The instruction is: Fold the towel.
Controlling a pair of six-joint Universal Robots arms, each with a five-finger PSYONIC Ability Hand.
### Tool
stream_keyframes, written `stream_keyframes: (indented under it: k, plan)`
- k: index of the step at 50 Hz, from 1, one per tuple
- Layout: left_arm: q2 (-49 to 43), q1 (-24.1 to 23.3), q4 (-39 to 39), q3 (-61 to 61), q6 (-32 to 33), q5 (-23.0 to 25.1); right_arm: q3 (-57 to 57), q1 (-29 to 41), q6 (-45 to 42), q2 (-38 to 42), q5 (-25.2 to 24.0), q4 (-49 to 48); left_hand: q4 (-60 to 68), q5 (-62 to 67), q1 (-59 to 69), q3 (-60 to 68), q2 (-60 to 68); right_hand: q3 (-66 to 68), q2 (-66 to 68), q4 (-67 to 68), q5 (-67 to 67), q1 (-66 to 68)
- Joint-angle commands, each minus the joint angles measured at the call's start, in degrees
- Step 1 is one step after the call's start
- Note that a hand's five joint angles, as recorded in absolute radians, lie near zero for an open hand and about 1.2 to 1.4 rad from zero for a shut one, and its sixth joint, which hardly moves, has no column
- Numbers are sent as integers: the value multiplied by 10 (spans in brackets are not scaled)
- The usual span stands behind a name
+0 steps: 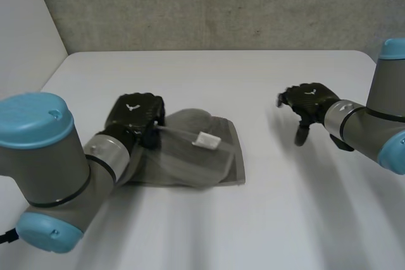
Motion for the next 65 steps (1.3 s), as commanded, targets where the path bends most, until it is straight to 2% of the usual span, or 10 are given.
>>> stream_keyframes:
  k: [1, 10, 26, 31, 33, 38, 44, 49, 58, 65]
  plan:
    - [1, -30, -3, -19, 3, 12, -28, 47, 48, -10, -75, -1, 4, 14, 47, 4, 22, -82, -71, -80, -61, -81]
    - [22, -27, 0, -68, 10, 13, -136, 113, 50, 57, -77, 9, -18, -8, 25, -17, 0, -48, -38, -47, -27, -47]
    - [25, -31, 4, -118, 10, 12, -425, 198, 44, 294, -78, 110, -282, -272, -239, -281, -264, 22, 33, 24, 44, 23]
    - [16, -33, 12, -120, 10, 12, -493, 212, 43, 341, -70, 141, -292, -282, -249, -291, -274, 204, 215, 206, 225, 205]
    - [7, -34, 19, -120, 11, 12, -522, 214, 45, 354, -63, 152, -245, -236, -202, -245, -227, 537, 548, 539, 558, 538]
    - [8, -36, 19, -113, 10, 10, -535, 207, 55, 337, -25, 156, -25, -16, 18, -25, -8, 592, 603, 594, 613, 593]
    - [50, -29, 24, -107, 3, 11, -517, 157, 137, 272, 89, 157, 4, 14, 47, 4, 22, 592, 603, 594, 613, 593]
    - [113, 3, 37, -114, -2, 13, -473, 102, 168, 223, 129, 169, 4, 14, 47, 4, 22, 592, 603, 594, 613, 593]
    - [180, 82, 56, -136, -83, 29, -315, 27, 122, 128, 119, 165, 4, 14, 47, 4, 22, 592, 603, 594, 613, 593]
    - [174, 148, 54, -147, -158, 84, -137, 5, 16, 37, 46, 153, 4, 14, 47, 4, 22, 592, 603, 594, 613, 593]
